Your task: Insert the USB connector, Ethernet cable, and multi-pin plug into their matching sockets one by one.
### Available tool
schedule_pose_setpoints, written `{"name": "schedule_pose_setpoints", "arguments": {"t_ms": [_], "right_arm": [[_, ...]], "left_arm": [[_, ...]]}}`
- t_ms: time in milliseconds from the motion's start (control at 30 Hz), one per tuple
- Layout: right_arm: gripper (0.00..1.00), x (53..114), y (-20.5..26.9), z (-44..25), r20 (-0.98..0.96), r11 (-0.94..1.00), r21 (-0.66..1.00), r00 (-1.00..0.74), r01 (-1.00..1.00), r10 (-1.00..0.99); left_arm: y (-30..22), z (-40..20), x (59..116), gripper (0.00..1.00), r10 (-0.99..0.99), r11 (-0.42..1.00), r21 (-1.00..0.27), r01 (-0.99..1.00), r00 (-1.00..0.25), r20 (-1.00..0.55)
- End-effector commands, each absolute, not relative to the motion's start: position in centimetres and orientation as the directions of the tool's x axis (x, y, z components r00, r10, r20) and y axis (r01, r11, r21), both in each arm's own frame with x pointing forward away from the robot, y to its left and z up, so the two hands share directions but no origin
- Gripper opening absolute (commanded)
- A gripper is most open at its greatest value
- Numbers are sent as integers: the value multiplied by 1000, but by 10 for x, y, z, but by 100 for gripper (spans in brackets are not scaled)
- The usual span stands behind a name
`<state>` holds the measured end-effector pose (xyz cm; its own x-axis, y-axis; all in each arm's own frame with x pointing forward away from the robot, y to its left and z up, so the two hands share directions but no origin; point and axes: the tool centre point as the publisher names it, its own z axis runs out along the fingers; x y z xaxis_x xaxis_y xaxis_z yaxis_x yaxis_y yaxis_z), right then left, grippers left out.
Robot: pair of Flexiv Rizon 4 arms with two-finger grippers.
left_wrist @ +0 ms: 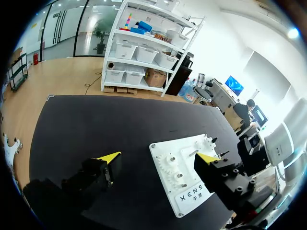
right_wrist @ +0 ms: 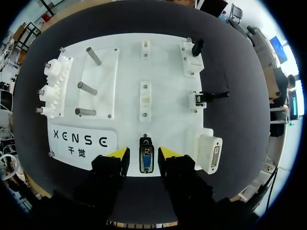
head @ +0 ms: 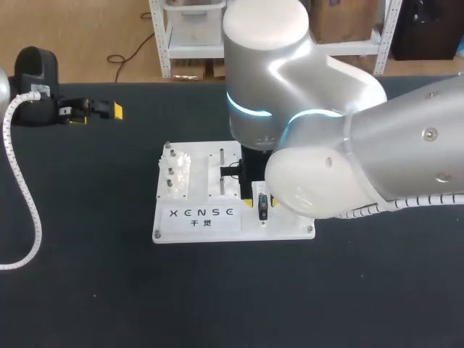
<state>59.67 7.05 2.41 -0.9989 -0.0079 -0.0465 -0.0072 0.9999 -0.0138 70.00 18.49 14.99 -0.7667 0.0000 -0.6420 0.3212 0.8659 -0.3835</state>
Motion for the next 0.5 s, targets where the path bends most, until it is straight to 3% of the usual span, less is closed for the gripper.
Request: {"name": "schedule_pose_setpoints", "arguments": {"t_ms": [33,300,433,500], "right_arm": [[34,596,70,22,-38,1000,-7,-999,-7,-7],[15,593,66,18,-20,1000,1,-1000,-3,-3],[1,591,65,19,-30,1000,21,-999,-16,-16],[0,590,64,20,-42,999,33,-999,-35,-34]], "left_arm": [[185,150,700,100,0,866,-383,321,-767,-642],[185,150,700,100,0,866,-383,321,-767,-642],[185,150,700,100,0,866,-383,321,-767,-642],[185,150,700,100,0,866,-383,321,-767,-642]]}}
